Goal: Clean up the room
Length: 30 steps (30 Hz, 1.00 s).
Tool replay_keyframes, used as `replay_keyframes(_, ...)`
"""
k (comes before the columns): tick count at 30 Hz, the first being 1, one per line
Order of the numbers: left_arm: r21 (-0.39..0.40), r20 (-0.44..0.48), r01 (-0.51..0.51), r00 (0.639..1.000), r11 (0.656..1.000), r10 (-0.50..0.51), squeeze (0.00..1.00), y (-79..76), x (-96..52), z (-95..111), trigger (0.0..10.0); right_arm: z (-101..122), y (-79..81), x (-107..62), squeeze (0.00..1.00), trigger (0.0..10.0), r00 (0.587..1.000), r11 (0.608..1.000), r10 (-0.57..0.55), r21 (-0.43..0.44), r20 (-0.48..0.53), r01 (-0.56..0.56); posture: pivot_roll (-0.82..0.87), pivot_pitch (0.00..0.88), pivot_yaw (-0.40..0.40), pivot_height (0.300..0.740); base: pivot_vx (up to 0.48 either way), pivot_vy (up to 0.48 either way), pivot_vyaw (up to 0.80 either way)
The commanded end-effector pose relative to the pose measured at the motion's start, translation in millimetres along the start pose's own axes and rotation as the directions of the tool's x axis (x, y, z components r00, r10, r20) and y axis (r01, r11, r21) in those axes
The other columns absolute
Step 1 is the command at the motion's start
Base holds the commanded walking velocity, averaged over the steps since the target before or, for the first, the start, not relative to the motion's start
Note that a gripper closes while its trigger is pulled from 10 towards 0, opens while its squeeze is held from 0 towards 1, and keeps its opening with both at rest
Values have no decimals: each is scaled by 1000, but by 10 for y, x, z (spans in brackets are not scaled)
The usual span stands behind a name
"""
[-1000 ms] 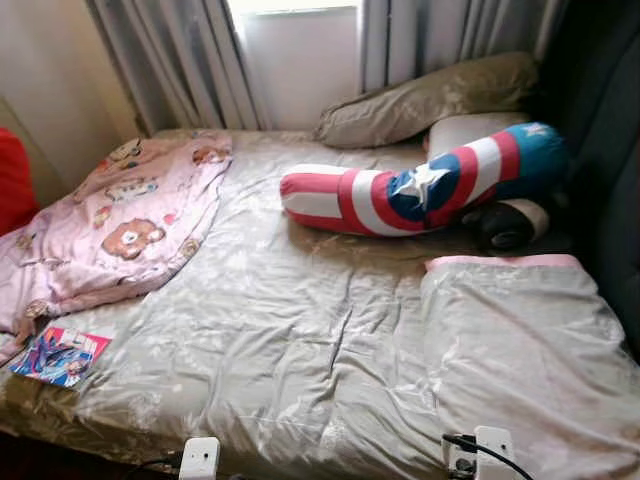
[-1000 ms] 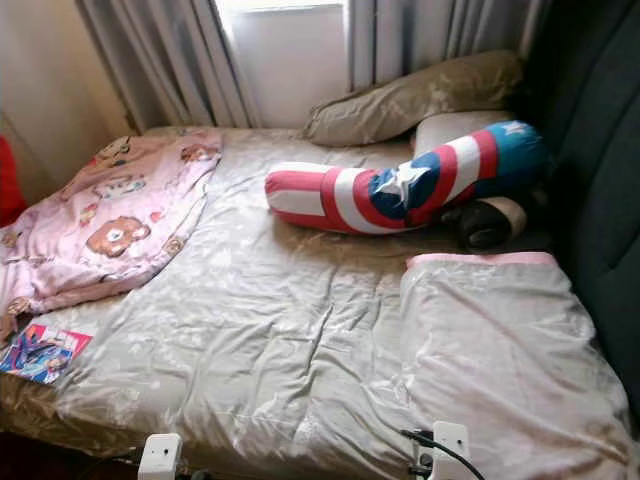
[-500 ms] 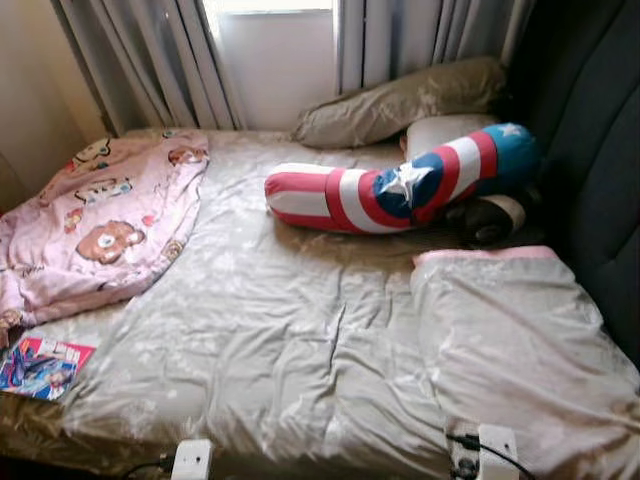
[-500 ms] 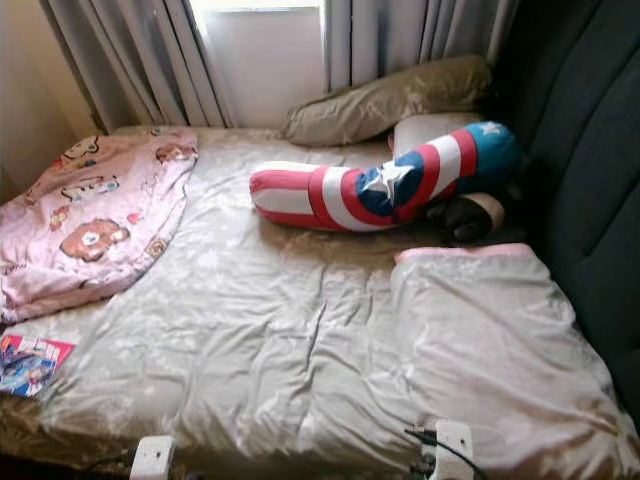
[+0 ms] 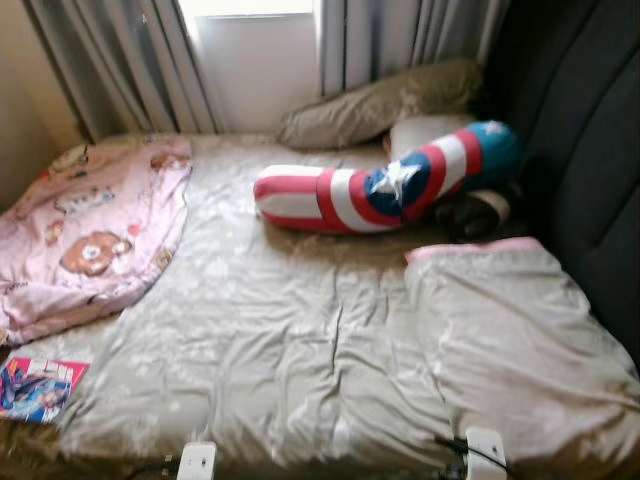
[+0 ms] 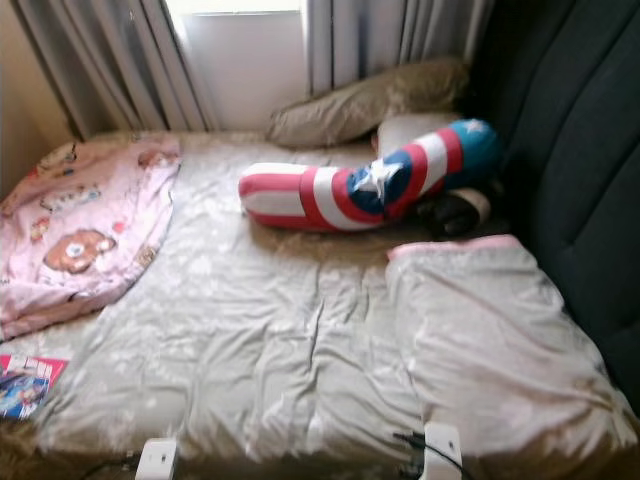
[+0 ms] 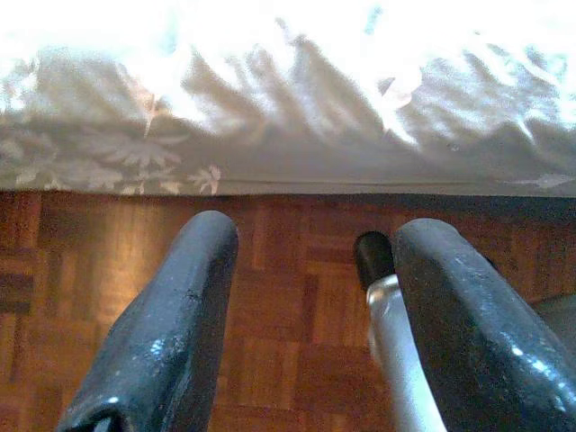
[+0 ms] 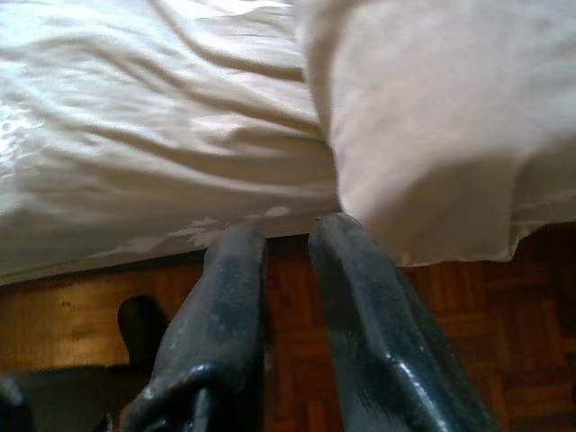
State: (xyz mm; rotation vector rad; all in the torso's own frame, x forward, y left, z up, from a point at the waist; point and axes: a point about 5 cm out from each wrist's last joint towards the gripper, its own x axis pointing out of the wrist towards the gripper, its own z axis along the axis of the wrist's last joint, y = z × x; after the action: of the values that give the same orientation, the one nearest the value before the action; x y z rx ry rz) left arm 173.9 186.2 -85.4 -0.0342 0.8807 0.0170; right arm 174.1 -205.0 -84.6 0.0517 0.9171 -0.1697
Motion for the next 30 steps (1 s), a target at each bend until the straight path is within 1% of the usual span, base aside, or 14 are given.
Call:
replay_keyframes(1,4,-23,-14,1000,1000,14,0,20,-9,-42,10000,-31,38,-3,0,10000,1000,1000,7,1,-13,-7,-8,0,64,740,0,285,0)
replay_keyframes(6,3,-14,-11,1000,1000,11,0,4,3,-7,10000,-34,43,-3,0,10000,1000,1000,7,2,-13,-7,-8,0,64,740,0,284,0)
replay_keyframes(21,-3,-5,-19,1000,1000,19,0,39,3,15,10000,-49,49,-5,0,10000,1000,1000,14,-17,-23,-14,-3,0,64,740,0,282,0)
replay_keyframes(28,-5,-6,-30,1000,1000,30,0,135,-7,29,10000,-62,48,-8,0,10000,1000,1000,14,-17,-26,-15,1,0,63,740,0,281,0)
replay_keyframes(30,-5,-6,-30,1000,1000,30,0,142,-10,25,10000,-64,49,-9,0,10000,1000,1000,15,-18,-27,-15,1,0,63,740,0,277,0)
